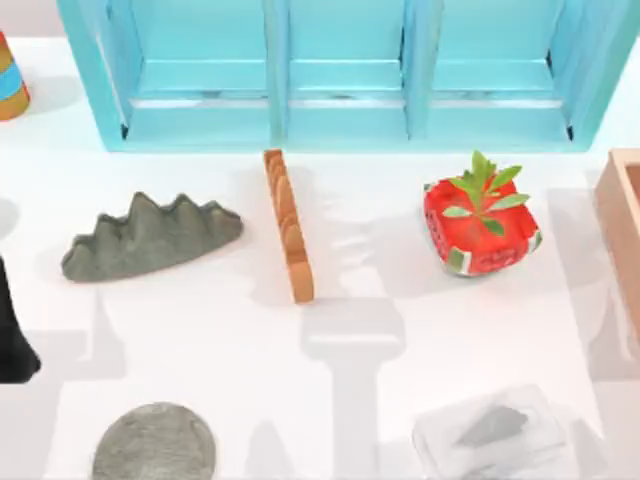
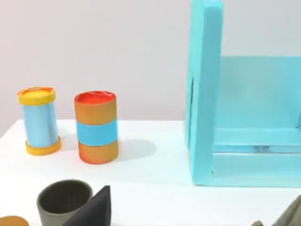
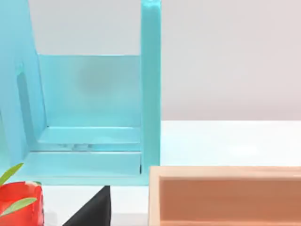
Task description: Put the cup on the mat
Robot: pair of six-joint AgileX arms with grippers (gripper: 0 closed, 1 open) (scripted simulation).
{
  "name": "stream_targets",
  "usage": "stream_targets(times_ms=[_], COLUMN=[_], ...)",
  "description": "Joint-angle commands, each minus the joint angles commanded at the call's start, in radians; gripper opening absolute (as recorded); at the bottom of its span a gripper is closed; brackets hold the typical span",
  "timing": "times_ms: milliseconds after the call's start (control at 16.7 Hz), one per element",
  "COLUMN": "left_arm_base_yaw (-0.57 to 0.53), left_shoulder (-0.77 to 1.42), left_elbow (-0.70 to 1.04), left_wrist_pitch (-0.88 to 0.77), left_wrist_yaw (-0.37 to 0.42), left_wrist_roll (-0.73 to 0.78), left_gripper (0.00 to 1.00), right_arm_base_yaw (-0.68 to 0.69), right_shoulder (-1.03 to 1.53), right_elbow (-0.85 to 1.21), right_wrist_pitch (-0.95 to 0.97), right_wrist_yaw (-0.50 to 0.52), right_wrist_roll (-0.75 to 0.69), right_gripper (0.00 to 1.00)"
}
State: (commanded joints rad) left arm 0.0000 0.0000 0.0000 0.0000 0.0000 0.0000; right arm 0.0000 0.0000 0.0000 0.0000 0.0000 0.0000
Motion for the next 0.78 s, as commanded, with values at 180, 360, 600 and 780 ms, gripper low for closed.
stream_targets(times_ms=[180,360,600,780], left_arm_base_yaw=[-0.001,-0.008,-0.013,-0.008], left_shoulder=[0.009,0.097,0.359,0.642], left_elbow=[0.01,0.099,0.369,0.659], left_wrist_pitch=[-0.006,-0.057,-0.2,-0.351], left_wrist_yaw=[0.0,-0.005,-0.019,-0.031], left_wrist_roll=[0.009,0.096,0.336,0.575], left_gripper=[1.0,1.0,1.0,1.0], right_arm_base_yaw=[0.0,0.0,0.0,0.0], right_shoulder=[0.0,0.0,0.0,0.0], right_elbow=[0.0,0.0,0.0,0.0], right_wrist_pitch=[0.0,0.0,0.0,0.0], right_wrist_yaw=[0.0,0.0,0.0,0.0], right_wrist_roll=[0.0,0.0,0.0,0.0], right_gripper=[1.0,1.0,1.0,1.0])
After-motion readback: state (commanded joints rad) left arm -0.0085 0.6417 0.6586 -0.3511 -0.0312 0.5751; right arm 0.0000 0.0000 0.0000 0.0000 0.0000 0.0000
